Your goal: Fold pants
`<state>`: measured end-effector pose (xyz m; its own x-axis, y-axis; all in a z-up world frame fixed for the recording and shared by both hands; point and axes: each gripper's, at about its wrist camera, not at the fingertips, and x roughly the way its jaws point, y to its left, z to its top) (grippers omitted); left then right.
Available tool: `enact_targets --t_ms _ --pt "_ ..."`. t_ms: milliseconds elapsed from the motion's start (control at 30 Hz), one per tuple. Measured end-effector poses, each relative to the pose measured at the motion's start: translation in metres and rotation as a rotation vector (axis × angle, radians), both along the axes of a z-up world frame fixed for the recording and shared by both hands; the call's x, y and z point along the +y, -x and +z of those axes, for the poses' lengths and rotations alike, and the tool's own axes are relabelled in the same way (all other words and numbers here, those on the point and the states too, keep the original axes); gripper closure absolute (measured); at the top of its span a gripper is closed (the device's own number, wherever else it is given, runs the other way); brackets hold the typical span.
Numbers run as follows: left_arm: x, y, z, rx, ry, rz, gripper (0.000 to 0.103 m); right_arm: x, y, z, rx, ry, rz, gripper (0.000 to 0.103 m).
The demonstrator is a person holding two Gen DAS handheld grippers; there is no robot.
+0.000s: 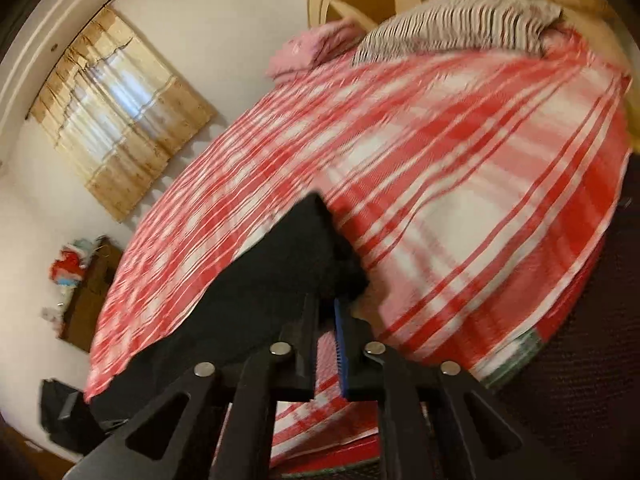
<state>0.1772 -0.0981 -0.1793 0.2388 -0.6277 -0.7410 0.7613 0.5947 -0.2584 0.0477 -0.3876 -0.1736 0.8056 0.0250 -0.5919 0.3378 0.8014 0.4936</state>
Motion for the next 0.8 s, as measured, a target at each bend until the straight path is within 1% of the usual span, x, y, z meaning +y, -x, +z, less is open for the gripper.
enact_targets --t_ms 33,100,167,233,300,367,400,433,467,500,567,667,733,800 --pt "0.001 0.000 0.000 0.000 -0.001 -0.001 0.097 -0.005 0.002 0.005 -0.014 0.005 -0.026 0.073" --pt "0.001 0.001 0.000 0.001 0.002 -0.002 0.097 -0.016 0.001 0.013 -0.047 -0.003 -0.059 0.053" --pt "0.000 0.001 -0.001 -0.001 0.000 -0.004 0.097 -0.022 -0.011 0.020 -0.047 0.000 -0.045 0.053" --pt "0.001 0.001 -0.002 0.001 0.003 -0.003 0.097 -0.023 -0.037 0.023 -0.011 0.008 0.010 0.053" --pt "0.001 0.000 -0.002 0.003 0.004 -0.003 0.097 -0.022 -0.061 0.020 0.025 -0.014 0.061 0.053" --pt "0.002 0.000 -0.002 0.008 0.010 -0.004 0.097 -0.023 -0.082 0.013 0.061 -0.041 0.081 0.053" --pt "0.003 0.000 -0.003 0.009 0.014 -0.005 0.097 -0.025 -0.092 0.008 0.075 -0.070 0.099 0.059" --pt "0.004 0.000 -0.003 0.010 0.017 -0.006 0.097 -0.026 -0.099 0.005 0.081 -0.100 0.123 0.080" --pt "0.005 0.000 -0.003 0.012 0.019 -0.007 0.097 -0.025 -0.105 0.002 0.084 -0.121 0.140 0.088" --pt "0.006 0.000 -0.004 0.015 0.023 -0.009 0.097 -0.023 -0.106 0.003 0.081 -0.104 0.138 0.096" --pt "0.008 0.001 -0.004 0.018 0.027 -0.014 0.097 -0.017 -0.106 0.008 0.062 -0.062 0.147 0.099" --pt "0.009 0.002 -0.005 0.018 0.034 -0.024 0.097 -0.012 -0.102 0.013 0.042 0.012 0.100 0.100" --pt "0.009 0.002 -0.007 0.019 0.035 -0.026 0.097 -0.013 -0.101 0.008 0.074 0.074 0.039 0.100" --pt "0.010 0.002 -0.007 0.019 0.041 -0.027 0.097 -0.019 -0.102 -0.001 0.106 0.074 0.012 0.100"
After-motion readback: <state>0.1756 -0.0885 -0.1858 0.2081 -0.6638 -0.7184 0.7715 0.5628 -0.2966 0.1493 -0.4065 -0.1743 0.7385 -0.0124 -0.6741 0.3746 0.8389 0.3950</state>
